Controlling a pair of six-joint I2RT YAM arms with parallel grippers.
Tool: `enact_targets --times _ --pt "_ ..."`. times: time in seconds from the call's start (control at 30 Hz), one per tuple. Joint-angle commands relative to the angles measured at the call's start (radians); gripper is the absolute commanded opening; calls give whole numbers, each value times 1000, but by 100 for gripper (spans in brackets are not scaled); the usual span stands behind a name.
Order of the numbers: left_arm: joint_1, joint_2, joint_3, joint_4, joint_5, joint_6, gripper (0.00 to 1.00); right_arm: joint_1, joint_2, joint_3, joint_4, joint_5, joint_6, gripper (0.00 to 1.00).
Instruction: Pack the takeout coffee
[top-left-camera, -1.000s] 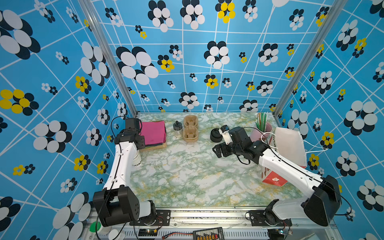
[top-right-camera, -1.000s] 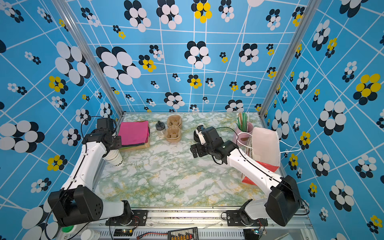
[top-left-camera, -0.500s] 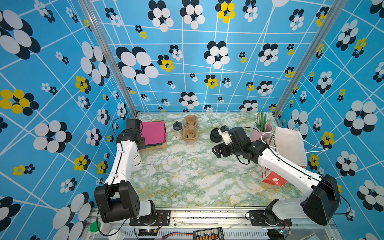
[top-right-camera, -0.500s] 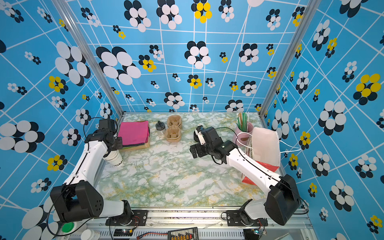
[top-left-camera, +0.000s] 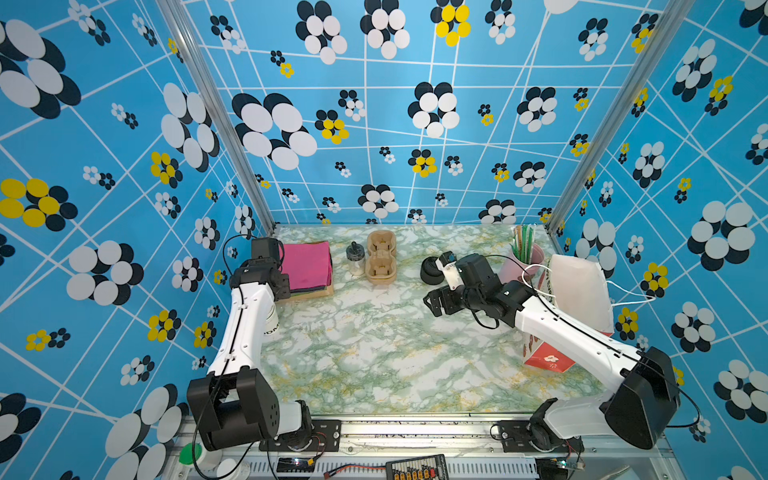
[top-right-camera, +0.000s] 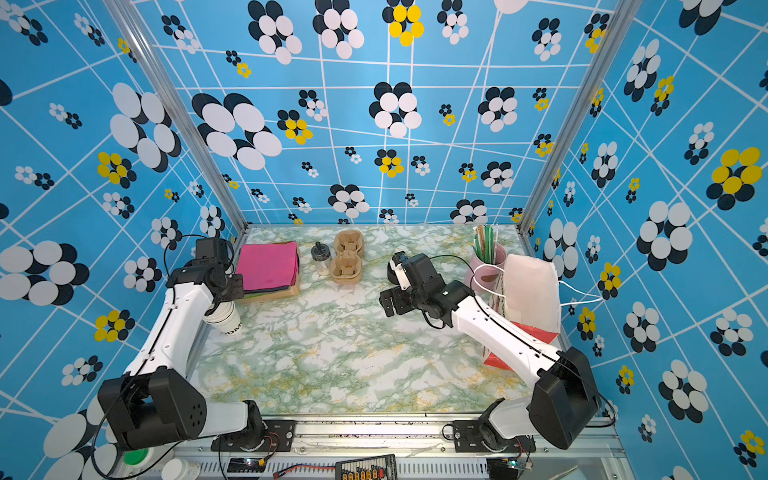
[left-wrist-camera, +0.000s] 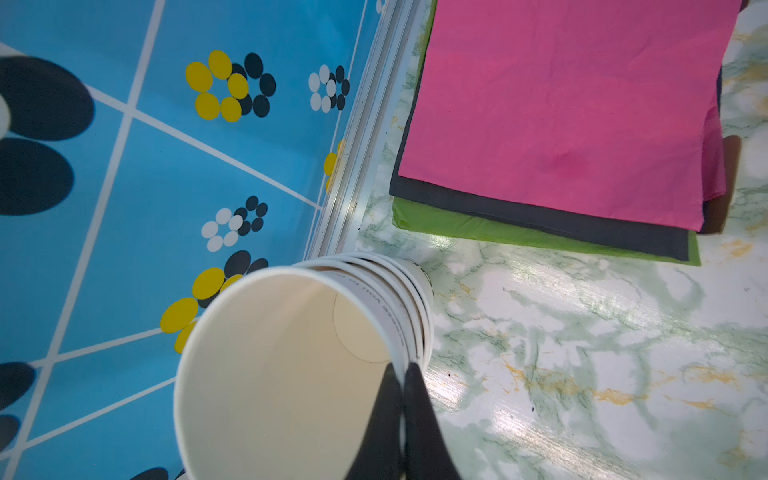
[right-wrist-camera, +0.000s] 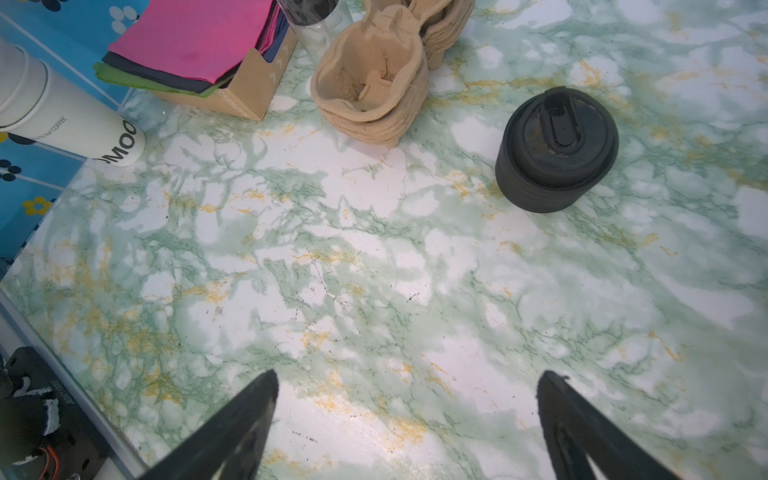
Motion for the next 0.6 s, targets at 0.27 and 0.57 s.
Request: enact_targets --times 0.27,0.57 --pt "10 -62 93 -71 -32 8 0 7 16 -10 24 -23 17 99" --pt "8 -97 180 -121 -23 18 0 7 1 -6 22 -29 25 99"
